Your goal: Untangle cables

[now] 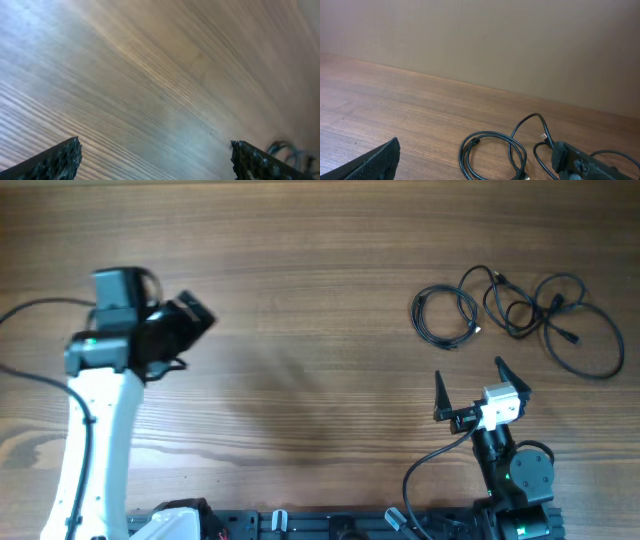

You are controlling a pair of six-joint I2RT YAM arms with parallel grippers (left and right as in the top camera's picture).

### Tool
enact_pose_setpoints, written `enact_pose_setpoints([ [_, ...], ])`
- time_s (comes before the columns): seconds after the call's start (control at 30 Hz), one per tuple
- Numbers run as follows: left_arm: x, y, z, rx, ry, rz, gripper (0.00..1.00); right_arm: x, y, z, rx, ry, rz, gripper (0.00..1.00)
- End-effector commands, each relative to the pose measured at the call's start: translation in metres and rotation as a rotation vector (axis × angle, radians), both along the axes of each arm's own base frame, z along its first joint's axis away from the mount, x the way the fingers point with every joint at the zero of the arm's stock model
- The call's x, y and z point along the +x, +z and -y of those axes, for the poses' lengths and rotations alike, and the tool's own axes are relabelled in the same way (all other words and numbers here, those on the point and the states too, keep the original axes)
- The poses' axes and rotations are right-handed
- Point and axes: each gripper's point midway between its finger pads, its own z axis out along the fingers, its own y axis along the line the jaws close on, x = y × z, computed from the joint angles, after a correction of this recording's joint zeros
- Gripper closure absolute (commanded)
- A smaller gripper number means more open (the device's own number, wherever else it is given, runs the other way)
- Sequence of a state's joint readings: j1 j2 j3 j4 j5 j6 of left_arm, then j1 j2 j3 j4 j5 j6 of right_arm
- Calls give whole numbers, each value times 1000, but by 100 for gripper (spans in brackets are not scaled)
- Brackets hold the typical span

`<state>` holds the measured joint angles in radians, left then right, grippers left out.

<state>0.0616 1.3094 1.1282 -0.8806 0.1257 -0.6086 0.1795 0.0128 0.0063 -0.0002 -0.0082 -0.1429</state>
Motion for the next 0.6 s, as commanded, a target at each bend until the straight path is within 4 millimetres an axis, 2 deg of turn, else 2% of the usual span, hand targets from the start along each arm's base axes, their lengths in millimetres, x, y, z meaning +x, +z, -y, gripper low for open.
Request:
enact_pose_setpoints([
  [0.0,-2,5,11,130,-34,25,0,-1,3,-1,15,11,9,0],
  [0.1,-11,-3,21,157,-75,3,0,-1,3,-1,15,11,9,0],
  [0.2,-34,-40,20,155,-85,-84,0,-1,3,-1,15,11,9,0],
  [0.23,-40,-61,20,155,-84,-78,0,-1,3,-1,15,11,9,0],
  [0.27,-40,-79,20,151,-82,-38,0,-1,3,-1,15,11,10,0],
  [0.37,-35,-110,25,113,-85,149,0,-1,3,-1,15,11,9,0],
  [0.4,-35,-117,29,89,-92,241,0,-1,3,-1,15,11,9,0],
  [0.5,-38,-115,32,67,-93,440,0,-1,3,-1,15,11,9,0],
  [0.57,-46,-117,29,68,-84,490,0,-1,3,-1,16,11,10,0],
])
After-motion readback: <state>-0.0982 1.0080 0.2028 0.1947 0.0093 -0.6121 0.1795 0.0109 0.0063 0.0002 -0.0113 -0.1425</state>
